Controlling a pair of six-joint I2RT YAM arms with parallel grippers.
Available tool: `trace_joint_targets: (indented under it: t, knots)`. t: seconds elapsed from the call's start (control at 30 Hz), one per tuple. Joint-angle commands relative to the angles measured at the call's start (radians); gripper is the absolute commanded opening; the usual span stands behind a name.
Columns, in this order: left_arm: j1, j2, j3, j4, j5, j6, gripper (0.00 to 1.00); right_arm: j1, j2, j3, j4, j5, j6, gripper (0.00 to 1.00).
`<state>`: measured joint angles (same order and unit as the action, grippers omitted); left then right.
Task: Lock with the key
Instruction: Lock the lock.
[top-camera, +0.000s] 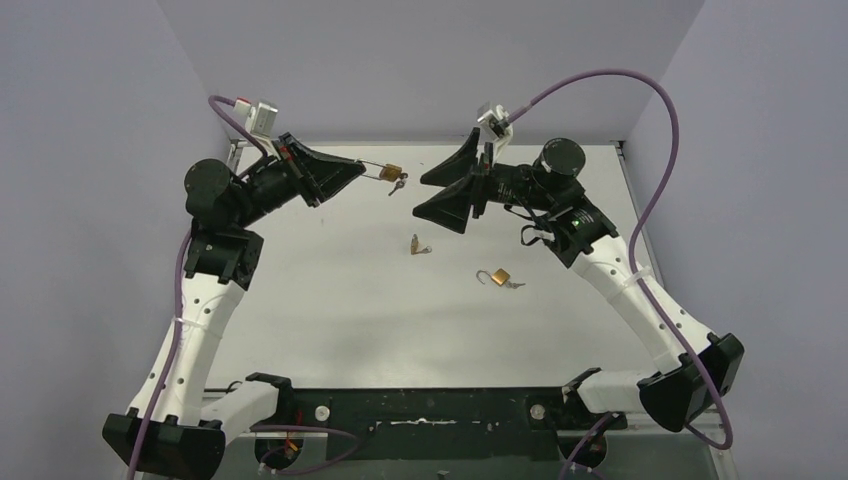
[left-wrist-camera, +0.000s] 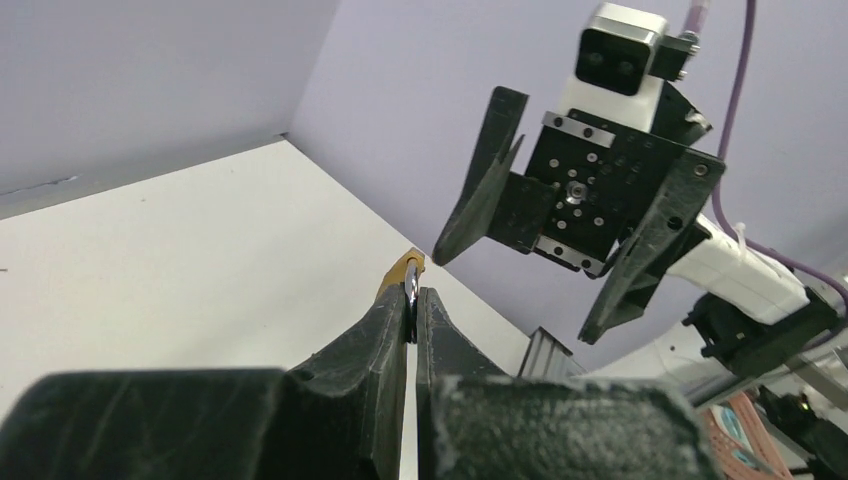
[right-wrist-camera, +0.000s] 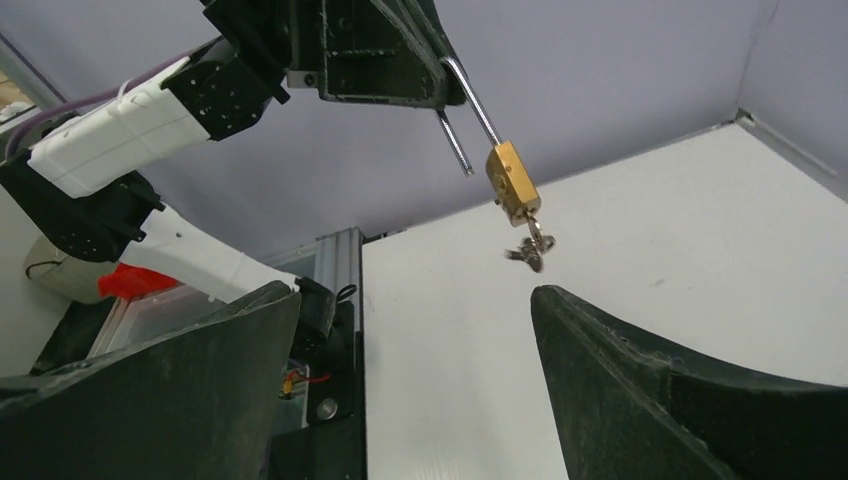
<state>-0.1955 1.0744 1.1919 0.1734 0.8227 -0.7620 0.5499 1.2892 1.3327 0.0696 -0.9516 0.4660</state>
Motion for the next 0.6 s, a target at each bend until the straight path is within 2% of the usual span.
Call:
trace_joint_targets:
  t: [0.0, 0.17, 0.27, 0.4, 0.57]
  knots:
    - [-0.014, -0.042, 0.002, -0.060, -0.162, 0.043, 0.00, -0.026, 0.012, 0.000, 0.322, -0.063, 0.067, 0.89]
    - [-0.020, -0.049, 0.002, -0.035, -0.166, 0.011, 0.00, -0.026, 0.072, -0.017, 0.528, -0.040, 0.073, 0.88]
    - [-0.022, -0.040, 0.003, -0.009, -0.149, -0.002, 0.00, -0.028, 0.146, 0.027, 0.563, -0.072, 0.094, 0.86]
    - [-0.024, -0.033, 0.005, 0.020, -0.138, -0.018, 0.00, -0.027, 0.237, 0.070, 0.714, -0.116, 0.210, 0.84]
    - [-0.024, -0.024, 0.018, 0.028, -0.123, -0.017, 0.00, -0.027, 0.315, 0.121, 0.805, -0.146, 0.292, 0.83]
